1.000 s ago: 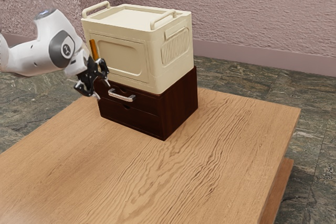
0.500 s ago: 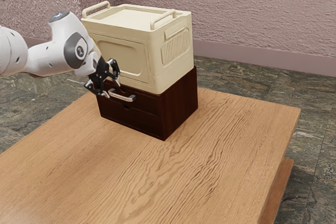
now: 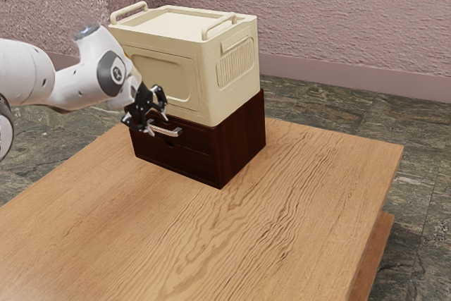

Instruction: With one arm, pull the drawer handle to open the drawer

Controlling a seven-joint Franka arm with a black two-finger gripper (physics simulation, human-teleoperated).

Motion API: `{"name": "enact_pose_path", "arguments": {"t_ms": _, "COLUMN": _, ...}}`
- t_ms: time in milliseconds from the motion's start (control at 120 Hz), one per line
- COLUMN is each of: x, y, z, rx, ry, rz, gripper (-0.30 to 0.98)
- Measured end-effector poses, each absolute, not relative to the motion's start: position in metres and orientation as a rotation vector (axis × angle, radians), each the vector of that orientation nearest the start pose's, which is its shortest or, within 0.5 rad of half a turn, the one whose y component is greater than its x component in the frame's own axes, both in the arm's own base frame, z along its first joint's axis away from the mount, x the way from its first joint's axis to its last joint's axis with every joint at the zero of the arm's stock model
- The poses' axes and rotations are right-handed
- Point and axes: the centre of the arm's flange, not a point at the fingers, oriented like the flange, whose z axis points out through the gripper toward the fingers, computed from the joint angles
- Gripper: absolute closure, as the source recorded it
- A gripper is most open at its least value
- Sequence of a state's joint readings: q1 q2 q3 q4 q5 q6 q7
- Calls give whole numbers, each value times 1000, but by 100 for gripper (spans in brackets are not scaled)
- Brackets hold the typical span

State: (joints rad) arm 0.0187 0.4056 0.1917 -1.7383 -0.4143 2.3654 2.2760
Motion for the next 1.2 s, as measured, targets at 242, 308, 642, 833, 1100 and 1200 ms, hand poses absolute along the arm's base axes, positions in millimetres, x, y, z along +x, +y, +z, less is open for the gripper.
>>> {"name": "enact_pose_path", "arguments": {"t_ms": 242, "x": 671, "y": 129, "z": 349, "rx": -1839, "ry": 2356, "rz": -512, "gripper": 43}}
{"name": "enact_pose_path", "arguments": {"t_ms": 308, "x": 671, "y": 130, "z": 346, "rx": -1839, "ry": 2359, "rz": -523, "gripper": 50}}
{"name": "enact_pose_path", "arguments": {"t_ms": 642, "x": 649, "y": 144, "z": 347, "rx": -1845, "ry": 2365, "rz": -546, "gripper": 74}}
{"name": "enact_pose_path", "arguments": {"t_ms": 833, "x": 622, "y": 149, "z": 348, "rx": -1850, "ry": 2381, "rz": -546, "gripper": 77}}
{"name": "enact_pose_path", "arguments": {"t_ms": 1100, "x": 582, "y": 146, "z": 353, "rx": -1841, "ry": 2403, "rz": -553, "gripper": 79}}
{"name": "enact_pose_path", "arguments": {"t_ms": 1200, "x": 567, "y": 144, "z": 358, "rx": -1838, "ry": 2407, "rz": -563, "gripper": 79}}
